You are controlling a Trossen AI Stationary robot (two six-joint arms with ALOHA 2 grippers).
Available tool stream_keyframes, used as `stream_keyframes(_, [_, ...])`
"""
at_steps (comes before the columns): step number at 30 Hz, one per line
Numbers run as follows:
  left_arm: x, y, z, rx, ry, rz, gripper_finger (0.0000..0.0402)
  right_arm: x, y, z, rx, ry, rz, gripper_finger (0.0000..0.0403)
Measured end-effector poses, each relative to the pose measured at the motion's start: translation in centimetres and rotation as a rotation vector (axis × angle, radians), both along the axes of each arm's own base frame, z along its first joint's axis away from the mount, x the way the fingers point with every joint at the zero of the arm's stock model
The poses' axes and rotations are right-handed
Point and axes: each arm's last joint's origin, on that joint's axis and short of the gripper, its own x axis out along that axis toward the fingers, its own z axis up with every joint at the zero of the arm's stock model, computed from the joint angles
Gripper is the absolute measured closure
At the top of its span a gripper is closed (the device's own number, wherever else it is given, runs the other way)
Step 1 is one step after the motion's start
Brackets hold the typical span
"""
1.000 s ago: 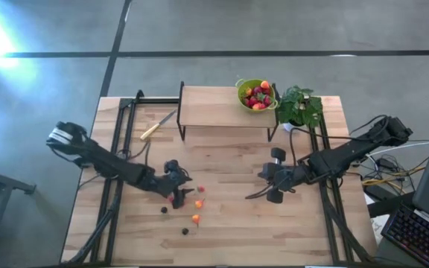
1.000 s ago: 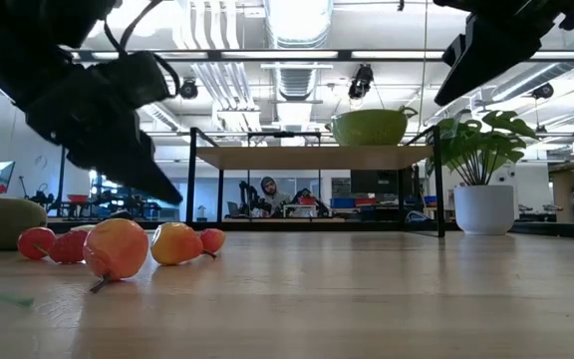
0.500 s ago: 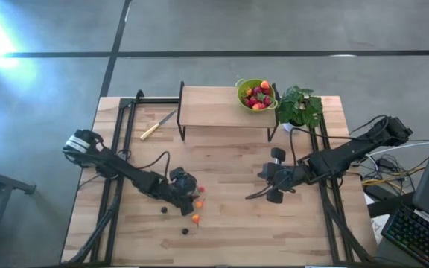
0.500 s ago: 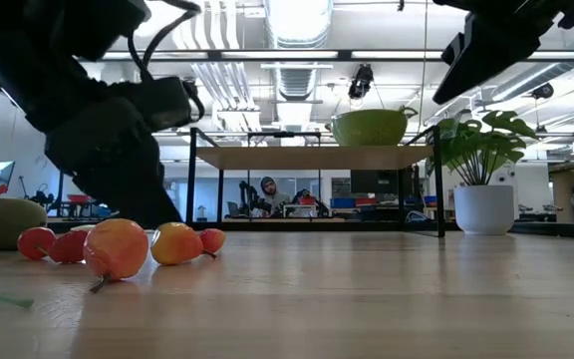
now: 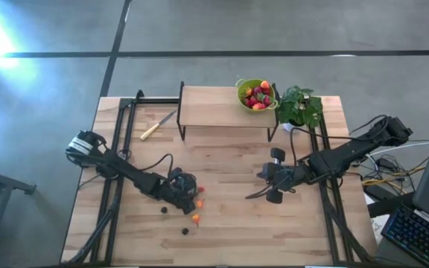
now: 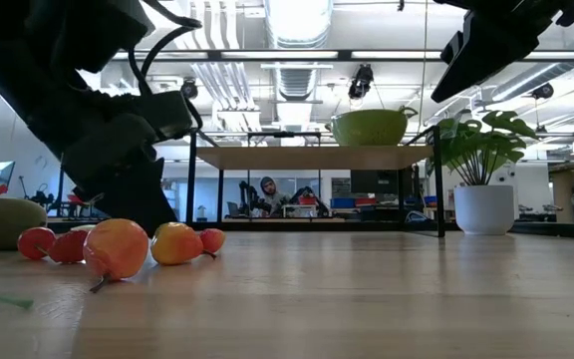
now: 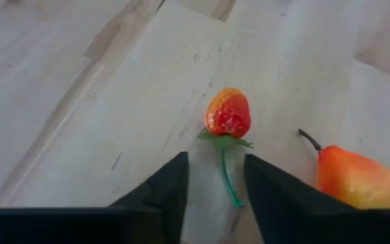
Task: Build produce basket
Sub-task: Move the strawberry to the center of the table
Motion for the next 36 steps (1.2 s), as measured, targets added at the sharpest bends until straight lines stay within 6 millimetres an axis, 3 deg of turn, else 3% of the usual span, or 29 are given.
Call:
stream_keyframes(9, [0.0,-0.1,0.0,-0.018,-0.003,-0.003,0.0391,0.0,0.0,0.0,0.000,0.000,0.000,0.0394])
stream_keyframes(23, [0.4,-0.2,0.3,-0.005,-0.006,-0.034,0.0399,0.0,0.0,0.0,0.002,-0.004,0.000,0.0394])
stream_keyframes(36, [3.1,-0.7,3.5,0.105,-0.100,-0.133,0.0401,0.0,0.0,0.0,-0.011,-0.003,0.006,0.0394])
